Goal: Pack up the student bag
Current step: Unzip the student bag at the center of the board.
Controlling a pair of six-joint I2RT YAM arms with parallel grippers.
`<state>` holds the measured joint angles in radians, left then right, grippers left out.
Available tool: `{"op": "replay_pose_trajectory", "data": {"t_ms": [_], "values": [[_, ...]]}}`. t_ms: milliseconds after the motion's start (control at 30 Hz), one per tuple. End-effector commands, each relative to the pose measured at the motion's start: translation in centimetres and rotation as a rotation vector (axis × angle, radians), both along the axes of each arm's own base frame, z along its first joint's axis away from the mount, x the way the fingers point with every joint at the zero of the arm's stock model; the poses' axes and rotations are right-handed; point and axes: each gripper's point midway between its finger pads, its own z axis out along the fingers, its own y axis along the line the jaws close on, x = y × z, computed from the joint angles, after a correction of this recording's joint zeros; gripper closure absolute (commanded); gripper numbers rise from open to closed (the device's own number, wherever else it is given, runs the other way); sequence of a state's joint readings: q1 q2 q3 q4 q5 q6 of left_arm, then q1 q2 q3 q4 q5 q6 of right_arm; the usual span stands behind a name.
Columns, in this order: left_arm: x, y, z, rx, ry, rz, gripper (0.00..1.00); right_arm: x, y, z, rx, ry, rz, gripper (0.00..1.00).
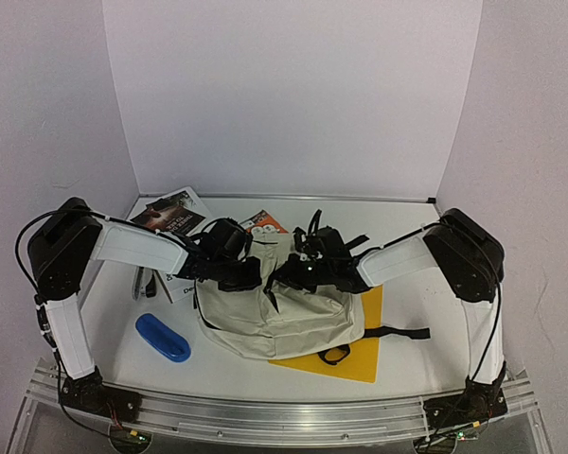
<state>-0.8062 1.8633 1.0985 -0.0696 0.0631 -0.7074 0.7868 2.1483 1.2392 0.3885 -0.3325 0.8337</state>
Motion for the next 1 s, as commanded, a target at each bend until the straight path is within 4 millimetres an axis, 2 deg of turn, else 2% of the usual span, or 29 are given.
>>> {"op": "replay_pose_trajectory", "data": {"t_ms": [0,267,467,667,833,967], "values": [[0.3,1.0,1.4,0.011,-0.035,0.022,1.00,2.6,-1.5,7.2,0.036,-0.230,-0.134,1.00],[0.2,0.9,1.8,0.001,-0.046,0.007,1.00,3.9,-1.6,8.2,0.027,-0.303,-0.164,1.00],[-0.1,0.7,2.1,-0.018,-0.053,-0.014,1.00,5.5,-2.8,9.1,-0.002,-0.345,-0.232,1.00],[-0.6,0.4,2.4,-0.048,-0.057,-0.036,1.00,7.2,-2.4,8.8,-0.036,-0.382,-0.243,1.00],[-0.6,0.5,2.5,-0.046,-0.054,-0.036,1.00,8.3,-2.8,9.6,-0.075,-0.438,-0.282,1.00],[-0.5,0.6,2.6,-0.046,-0.054,-0.028,1.00,9.2,-3.6,9.1,-0.135,-0.458,-0.322,1.00]]}}
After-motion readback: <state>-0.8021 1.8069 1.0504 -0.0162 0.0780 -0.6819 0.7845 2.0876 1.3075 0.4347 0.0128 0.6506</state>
